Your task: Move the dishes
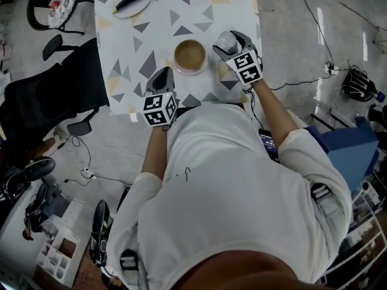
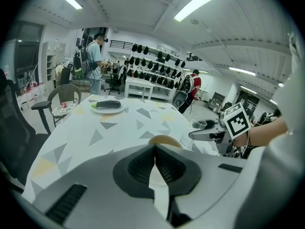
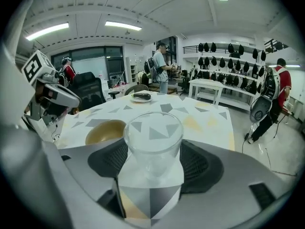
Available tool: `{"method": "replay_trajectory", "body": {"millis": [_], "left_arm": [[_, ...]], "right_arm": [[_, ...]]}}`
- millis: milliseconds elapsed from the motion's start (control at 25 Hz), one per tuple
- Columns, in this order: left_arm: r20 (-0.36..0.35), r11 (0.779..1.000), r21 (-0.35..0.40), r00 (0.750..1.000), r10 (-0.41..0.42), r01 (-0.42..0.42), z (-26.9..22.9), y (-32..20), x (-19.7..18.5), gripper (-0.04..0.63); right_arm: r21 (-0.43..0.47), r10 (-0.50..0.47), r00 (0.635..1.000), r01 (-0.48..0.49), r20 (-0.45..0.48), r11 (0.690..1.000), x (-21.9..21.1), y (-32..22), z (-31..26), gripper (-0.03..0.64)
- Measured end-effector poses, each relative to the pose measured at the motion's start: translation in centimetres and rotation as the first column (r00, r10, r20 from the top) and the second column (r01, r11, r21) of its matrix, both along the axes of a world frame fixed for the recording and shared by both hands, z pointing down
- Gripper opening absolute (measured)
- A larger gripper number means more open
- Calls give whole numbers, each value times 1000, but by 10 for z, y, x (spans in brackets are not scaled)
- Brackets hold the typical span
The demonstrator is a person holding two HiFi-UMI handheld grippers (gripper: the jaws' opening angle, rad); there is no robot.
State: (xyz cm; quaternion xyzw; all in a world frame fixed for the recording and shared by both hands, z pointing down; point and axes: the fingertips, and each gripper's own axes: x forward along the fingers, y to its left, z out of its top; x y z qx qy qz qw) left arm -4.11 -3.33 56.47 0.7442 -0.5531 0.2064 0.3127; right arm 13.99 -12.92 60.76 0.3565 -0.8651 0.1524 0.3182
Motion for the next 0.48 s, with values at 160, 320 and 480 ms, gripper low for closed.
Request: {"method": "replay_trajectory", "body": {"millis": [160,320,480], "left_arm": [[-9,999,5,999,36,-36,0,-4,6,20],[-20,997,12,996,83,-83,0,-8,14,20],[-28,989,16,989,146,-145,1,-14,27,20]], "right_arm": [[-13,24,999,-24,-22,1000,11,13,5,345],[-19,77,997,-77,-6,997,21,27,-3,344],[-10,127,992,-127,-18,992,35,37,-6,341]]}}
